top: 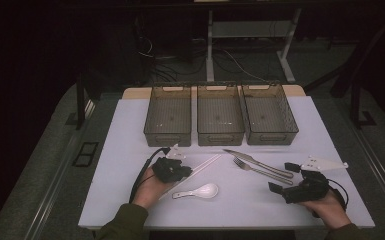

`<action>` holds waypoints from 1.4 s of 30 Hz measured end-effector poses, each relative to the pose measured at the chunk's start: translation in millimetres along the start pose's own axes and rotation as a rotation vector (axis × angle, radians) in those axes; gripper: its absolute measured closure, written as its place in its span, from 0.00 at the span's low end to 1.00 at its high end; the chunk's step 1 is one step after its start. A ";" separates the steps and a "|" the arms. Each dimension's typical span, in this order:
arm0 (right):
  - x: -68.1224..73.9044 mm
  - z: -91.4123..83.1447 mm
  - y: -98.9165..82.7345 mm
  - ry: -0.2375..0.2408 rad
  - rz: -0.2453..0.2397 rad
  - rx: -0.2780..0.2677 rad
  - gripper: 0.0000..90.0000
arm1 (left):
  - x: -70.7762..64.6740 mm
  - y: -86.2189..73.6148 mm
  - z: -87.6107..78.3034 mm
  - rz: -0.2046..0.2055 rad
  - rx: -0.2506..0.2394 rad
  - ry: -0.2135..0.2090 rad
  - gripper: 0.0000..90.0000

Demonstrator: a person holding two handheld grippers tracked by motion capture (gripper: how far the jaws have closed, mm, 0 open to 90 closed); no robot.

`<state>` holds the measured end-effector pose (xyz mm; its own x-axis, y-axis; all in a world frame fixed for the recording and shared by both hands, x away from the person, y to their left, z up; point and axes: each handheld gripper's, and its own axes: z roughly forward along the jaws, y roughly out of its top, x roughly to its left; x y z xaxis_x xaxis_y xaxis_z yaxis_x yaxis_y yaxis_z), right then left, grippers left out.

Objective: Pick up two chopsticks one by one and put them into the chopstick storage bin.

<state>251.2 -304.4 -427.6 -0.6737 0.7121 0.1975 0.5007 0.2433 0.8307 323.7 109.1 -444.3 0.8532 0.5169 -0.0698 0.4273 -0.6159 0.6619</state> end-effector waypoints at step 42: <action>-2.8 7.9 -3.2 -0.023 -0.015 -0.001 0.01 | 1.6 23.6 -81.0 -0.004 -0.296 0.002 0.95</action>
<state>255.8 -302.0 -434.9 -0.6683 0.7236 0.1728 0.4900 0.2534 0.8341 310.9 143.6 -368.4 0.8509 0.5205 -0.0713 0.3242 -0.4136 0.8508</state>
